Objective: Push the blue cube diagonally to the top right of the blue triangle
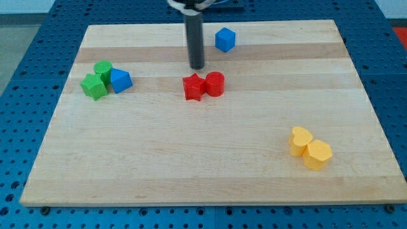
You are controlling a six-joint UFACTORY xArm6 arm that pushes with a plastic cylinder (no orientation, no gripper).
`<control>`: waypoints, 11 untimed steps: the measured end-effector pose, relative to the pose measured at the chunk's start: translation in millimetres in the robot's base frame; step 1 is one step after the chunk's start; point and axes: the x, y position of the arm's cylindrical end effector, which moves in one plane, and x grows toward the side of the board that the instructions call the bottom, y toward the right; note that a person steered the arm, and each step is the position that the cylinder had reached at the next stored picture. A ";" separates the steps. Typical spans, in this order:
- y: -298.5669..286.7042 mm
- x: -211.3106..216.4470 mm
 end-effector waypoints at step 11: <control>5.0 -49.5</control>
